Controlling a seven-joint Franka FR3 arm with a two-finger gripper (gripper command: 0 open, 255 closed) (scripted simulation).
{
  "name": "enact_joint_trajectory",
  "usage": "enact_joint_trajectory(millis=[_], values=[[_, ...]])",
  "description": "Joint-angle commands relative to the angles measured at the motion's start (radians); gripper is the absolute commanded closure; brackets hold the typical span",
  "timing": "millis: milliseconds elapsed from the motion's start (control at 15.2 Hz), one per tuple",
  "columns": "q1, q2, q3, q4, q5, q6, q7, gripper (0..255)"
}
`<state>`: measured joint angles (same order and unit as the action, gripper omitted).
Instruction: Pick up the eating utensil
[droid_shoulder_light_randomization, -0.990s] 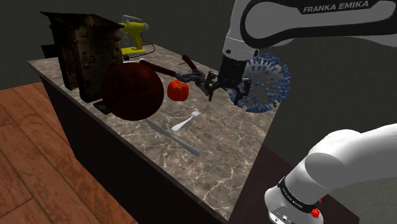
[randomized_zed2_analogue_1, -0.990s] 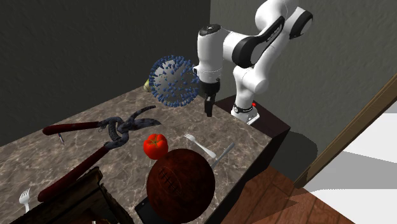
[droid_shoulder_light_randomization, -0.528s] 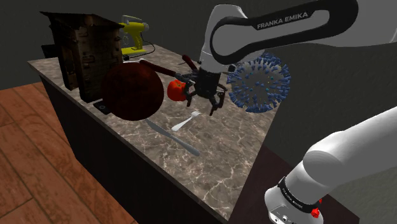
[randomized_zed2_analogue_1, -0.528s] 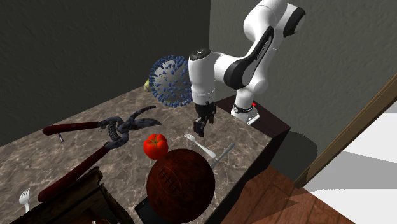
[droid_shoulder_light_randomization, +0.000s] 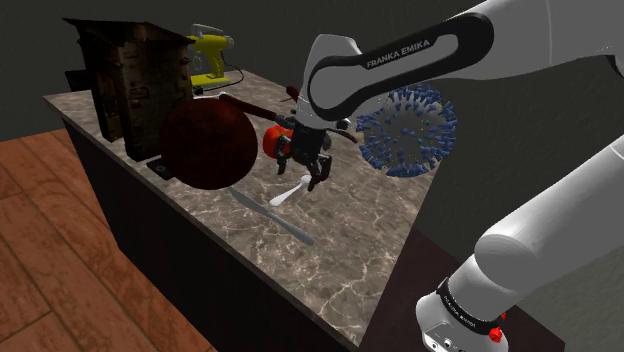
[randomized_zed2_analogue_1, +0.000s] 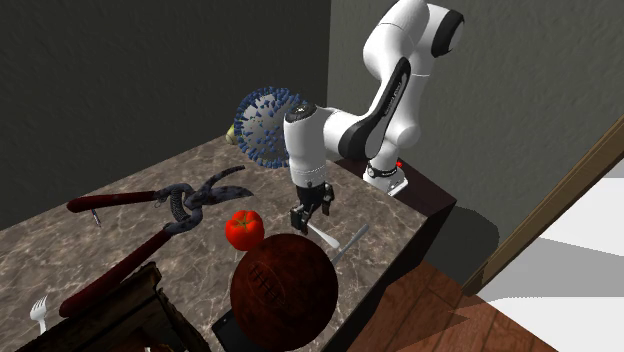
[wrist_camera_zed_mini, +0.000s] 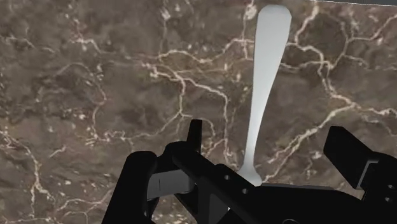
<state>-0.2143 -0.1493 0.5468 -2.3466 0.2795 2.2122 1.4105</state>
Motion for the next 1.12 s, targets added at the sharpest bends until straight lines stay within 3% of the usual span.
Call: enact_joint_trajectory(millis=[0,264,330,1056], values=[[-0.001,0.020,0.004,-0.011,-0.006,0.031,0.003,0],[-0.001,0.044,0.009,-0.027,-0.013,0.069,0.006,0],[-0.001,0.046,0.009,-0.025,-0.015,0.069,0.007,255],[-0.001,0.025,0.005,-0.015,-0.007,0.039,0.004,255]])
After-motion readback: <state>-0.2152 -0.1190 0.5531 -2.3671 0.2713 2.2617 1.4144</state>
